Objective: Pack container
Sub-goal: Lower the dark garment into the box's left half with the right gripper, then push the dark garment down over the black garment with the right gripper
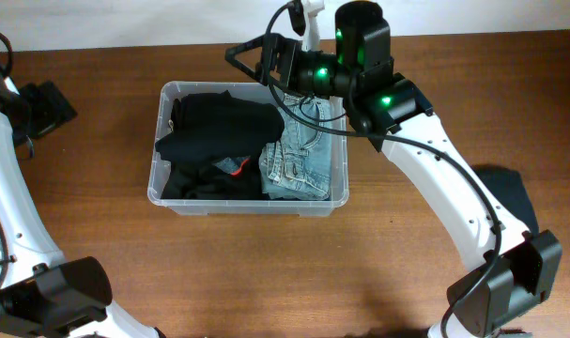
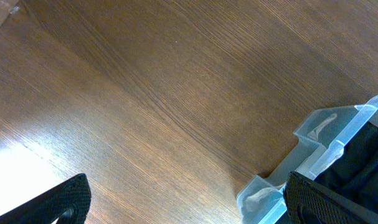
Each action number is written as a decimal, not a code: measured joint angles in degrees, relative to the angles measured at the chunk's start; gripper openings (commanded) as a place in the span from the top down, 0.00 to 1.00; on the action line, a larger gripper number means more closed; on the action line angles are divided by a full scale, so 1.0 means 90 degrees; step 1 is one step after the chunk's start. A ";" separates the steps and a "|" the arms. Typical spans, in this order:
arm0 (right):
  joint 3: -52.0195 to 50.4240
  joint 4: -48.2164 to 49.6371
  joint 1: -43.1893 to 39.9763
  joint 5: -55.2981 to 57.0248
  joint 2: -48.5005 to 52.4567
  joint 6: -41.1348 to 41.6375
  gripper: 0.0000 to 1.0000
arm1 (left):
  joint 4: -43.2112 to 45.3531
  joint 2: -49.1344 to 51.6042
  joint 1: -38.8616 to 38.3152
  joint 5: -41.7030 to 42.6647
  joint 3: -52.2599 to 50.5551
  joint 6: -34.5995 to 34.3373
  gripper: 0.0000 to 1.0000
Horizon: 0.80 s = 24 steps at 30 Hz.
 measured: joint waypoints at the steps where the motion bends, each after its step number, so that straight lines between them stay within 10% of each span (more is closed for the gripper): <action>1: 0.0010 -0.0170 0.0010 0.0124 0.0000 -0.0102 0.01 | 0.0000 0.0000 0.0000 -0.0002 0.0000 0.0000 0.01; 19: 0.0029 -0.1877 0.1409 0.3534 0.0000 -0.2331 0.03 | 0.0000 0.0000 0.0000 0.0000 0.0000 0.0000 0.01; 24: 0.0029 -0.1846 0.1613 0.3910 0.0102 -0.2696 0.54 | 0.0000 0.0000 0.0000 0.0000 0.0000 0.0002 0.01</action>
